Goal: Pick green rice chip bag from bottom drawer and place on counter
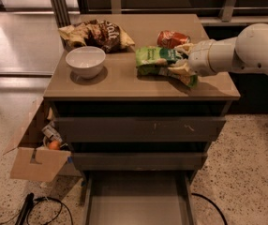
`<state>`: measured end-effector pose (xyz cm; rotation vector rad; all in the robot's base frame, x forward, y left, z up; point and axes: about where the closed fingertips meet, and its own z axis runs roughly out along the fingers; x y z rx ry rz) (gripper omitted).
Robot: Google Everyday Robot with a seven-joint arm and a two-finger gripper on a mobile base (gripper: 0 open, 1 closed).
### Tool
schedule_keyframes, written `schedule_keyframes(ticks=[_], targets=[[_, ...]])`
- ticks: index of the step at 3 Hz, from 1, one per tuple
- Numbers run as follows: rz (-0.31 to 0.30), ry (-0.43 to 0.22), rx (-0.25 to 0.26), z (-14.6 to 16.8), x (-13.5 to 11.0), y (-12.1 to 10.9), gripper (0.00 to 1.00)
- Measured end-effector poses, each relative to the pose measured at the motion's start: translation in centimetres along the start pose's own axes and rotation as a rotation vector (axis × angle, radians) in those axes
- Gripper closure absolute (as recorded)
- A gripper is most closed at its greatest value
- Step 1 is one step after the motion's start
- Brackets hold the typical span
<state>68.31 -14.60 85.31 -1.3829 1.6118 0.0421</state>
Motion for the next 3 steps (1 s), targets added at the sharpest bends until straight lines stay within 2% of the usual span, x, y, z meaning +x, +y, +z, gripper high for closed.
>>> schedule_keyframes(ticks=[2, 3], targets=[[0.0, 0.0, 0.0, 0.01, 0.0, 0.01, 0.0], [0.0, 0.0, 0.0, 0.01, 0.0, 0.01, 0.0]])
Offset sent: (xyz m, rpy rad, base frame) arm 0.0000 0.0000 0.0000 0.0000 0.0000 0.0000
